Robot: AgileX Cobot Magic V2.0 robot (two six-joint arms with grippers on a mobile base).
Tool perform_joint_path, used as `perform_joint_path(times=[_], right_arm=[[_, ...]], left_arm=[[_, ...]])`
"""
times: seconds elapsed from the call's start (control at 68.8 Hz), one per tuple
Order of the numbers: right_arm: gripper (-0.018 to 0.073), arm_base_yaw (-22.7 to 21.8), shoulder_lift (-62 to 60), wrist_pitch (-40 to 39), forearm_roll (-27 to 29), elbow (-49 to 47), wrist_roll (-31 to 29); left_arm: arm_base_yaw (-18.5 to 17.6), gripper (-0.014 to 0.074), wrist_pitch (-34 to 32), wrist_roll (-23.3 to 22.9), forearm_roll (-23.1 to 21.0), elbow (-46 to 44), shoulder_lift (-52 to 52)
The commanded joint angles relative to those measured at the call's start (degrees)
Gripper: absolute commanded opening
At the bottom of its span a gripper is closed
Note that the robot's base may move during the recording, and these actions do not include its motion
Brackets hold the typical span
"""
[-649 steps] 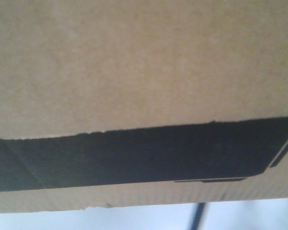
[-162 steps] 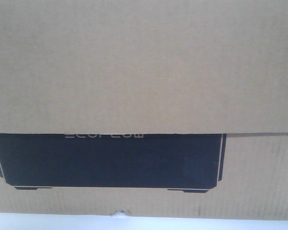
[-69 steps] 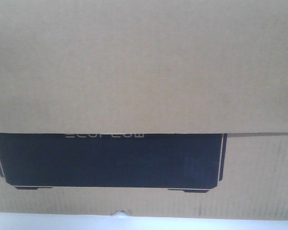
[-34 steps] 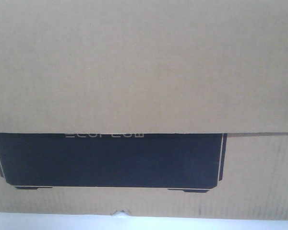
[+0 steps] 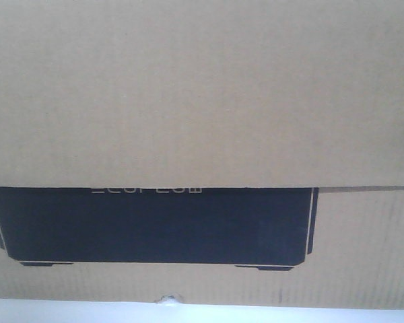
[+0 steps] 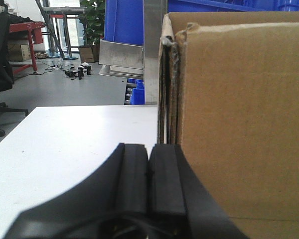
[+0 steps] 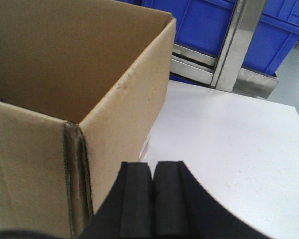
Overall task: Grab box from left shelf to table start
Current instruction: 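Open both grippers and withdraw them from the box sides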
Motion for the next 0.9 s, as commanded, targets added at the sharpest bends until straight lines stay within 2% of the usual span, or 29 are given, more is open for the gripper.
perform_joint_path(times=[0.0,0.494,0.567,0.741,0.886], right_arm=[[0.0058,-0.3,0.4,-4.7,-1.3,-1.6,-0.5],[0.0058,-0.9,0.2,-5.2,-0.5,-0.4,-0.5],[0.0058,-3.5,-0.1,-6.2,0.6,1.1,-0.5],[0.0058,-13.4,-4.5,-12.9,5.3,10.2,-1.4],[0.0058,-16.9,-10.7,-18.8,10.2,19.8,-2.3]], left_arm=[[0.0,-0.0090,-5.4,0.1,-0.5,-0.2,-0.7],[0.0,-0.0090,-5.4,0.1,-0.5,-0.2,-0.7],[0.0,-0.0090,-5.4,0.1,-0.5,-0.2,-0.7],[0.0,-0.0090,-5.4,0.1,-0.5,-0.2,-0.7],[0.0,-0.0090,-5.4,0.1,-0.5,-0.2,-0.7]])
